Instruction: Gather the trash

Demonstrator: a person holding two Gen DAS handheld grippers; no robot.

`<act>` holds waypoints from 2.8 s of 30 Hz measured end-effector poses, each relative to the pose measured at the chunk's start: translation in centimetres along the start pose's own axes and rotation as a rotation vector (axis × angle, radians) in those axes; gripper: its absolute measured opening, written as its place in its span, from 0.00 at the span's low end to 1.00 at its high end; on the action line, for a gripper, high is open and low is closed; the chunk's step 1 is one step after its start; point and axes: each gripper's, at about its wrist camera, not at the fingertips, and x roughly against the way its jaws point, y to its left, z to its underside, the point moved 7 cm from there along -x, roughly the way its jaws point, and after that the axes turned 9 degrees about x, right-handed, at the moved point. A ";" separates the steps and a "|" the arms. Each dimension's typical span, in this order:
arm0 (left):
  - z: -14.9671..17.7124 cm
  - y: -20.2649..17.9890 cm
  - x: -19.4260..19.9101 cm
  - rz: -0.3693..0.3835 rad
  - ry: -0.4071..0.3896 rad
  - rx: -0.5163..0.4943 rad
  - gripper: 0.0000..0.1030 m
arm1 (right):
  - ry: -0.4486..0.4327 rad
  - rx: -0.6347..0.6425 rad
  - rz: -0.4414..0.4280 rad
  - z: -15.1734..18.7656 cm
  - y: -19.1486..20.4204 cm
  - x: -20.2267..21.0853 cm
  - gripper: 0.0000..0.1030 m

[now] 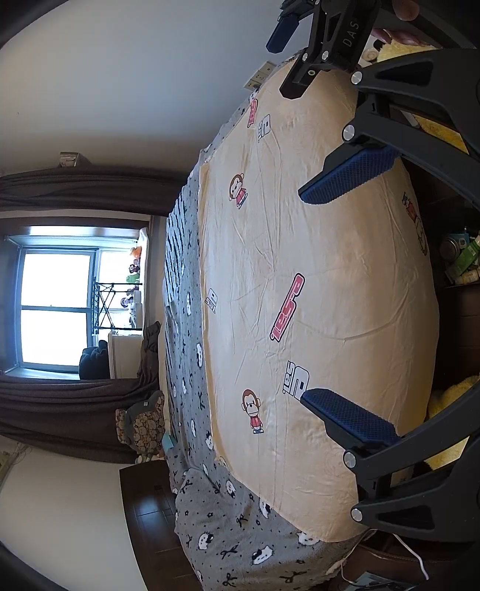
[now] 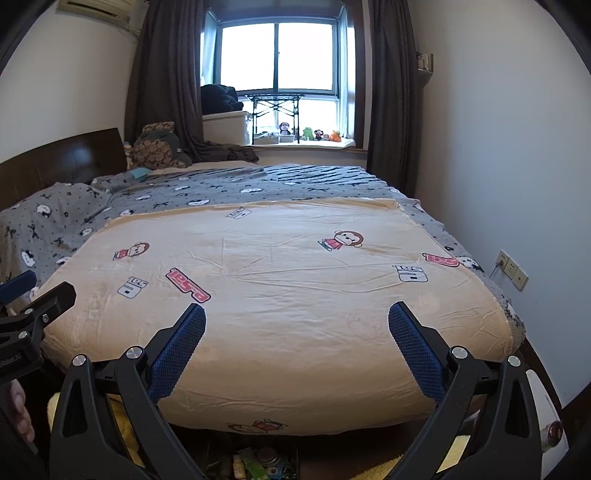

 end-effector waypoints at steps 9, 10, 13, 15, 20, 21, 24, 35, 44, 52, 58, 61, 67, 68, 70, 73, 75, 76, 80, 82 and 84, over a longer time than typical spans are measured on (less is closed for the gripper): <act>0.1 0.2 -0.1 -0.007 -0.002 -0.002 0.92 | 0.000 -0.007 -0.007 0.1 0.1 -0.2 0.97; 0.1 0.2 -0.1 -0.008 -0.004 -0.001 0.92 | -0.001 -0.009 -0.006 0.1 0.0 -0.1 0.97; 0.3 0.2 -0.1 -0.007 -0.004 0.002 0.92 | 0.000 -0.014 -0.006 0.3 0.0 -0.2 0.97; 0.4 0.2 -0.2 -0.008 -0.001 -0.001 0.92 | 0.004 -0.013 -0.007 0.5 0.0 -0.3 0.97; 0.7 0.2 -0.3 -0.019 0.000 -0.009 0.92 | 0.003 -0.010 -0.011 0.6 0.2 -0.3 0.97; 0.7 0.2 -0.3 -0.023 -0.001 -0.009 0.92 | 0.001 -0.011 -0.012 0.7 0.2 -0.2 0.97; 0.8 0.2 -0.2 -0.024 -0.002 -0.006 0.92 | -0.002 -0.017 -0.010 0.7 0.1 -0.1 0.97; 0.7 0.2 0.1 -0.027 -0.013 -0.005 0.92 | -0.007 -0.024 -0.009 0.8 0.0 0.1 0.97; 0.7 0.1 0.1 -0.025 -0.013 -0.004 0.92 | -0.005 -0.028 -0.008 0.8 0.0 0.2 0.97; 0.7 0.0 0.1 -0.024 -0.013 -0.002 0.92 | -0.004 -0.030 -0.006 0.8 0.1 0.2 0.97; 0.6 -0.1 0.1 -0.025 -0.015 -0.001 0.92 | -0.004 -0.031 -0.006 0.8 0.1 0.2 0.97; 0.5 -0.1 0.1 -0.024 -0.016 0.000 0.92 | -0.004 -0.030 -0.006 0.8 0.1 0.2 0.97; 0.6 -0.1 0.1 -0.025 -0.016 -0.001 0.92 | -0.003 -0.029 -0.005 0.8 0.2 0.2 0.97; 0.6 -0.1 0.1 -0.025 -0.016 0.000 0.92 | -0.003 -0.029 -0.006 0.7 0.2 0.2 0.97; 0.6 -0.2 0.1 -0.025 -0.016 0.000 0.92 | -0.003 -0.029 -0.006 0.7 0.2 0.2 0.97; 0.5 -0.1 0.2 -0.026 -0.018 0.000 0.92 | -0.003 -0.029 -0.006 0.7 0.2 0.2 0.97; 0.5 -0.2 0.2 -0.027 -0.019 0.000 0.92 | -0.003 -0.028 -0.006 0.7 0.2 0.2 0.97; 0.5 -0.2 0.2 -0.027 -0.018 -0.001 0.92 | -0.003 -0.029 -0.006 0.7 0.2 0.2 0.97; 0.4 -0.2 0.3 -0.028 -0.020 -0.001 0.92 | -0.002 -0.027 -0.007 0.7 0.2 0.1 0.97; 0.2 -0.2 0.2 -0.029 -0.020 -0.001 0.92 | -0.002 -0.026 -0.008 0.7 0.2 0.1 0.97; 0.2 -0.2 0.2 -0.029 -0.020 -0.001 0.92 | -0.002 -0.027 -0.007 0.7 0.3 0.1 0.97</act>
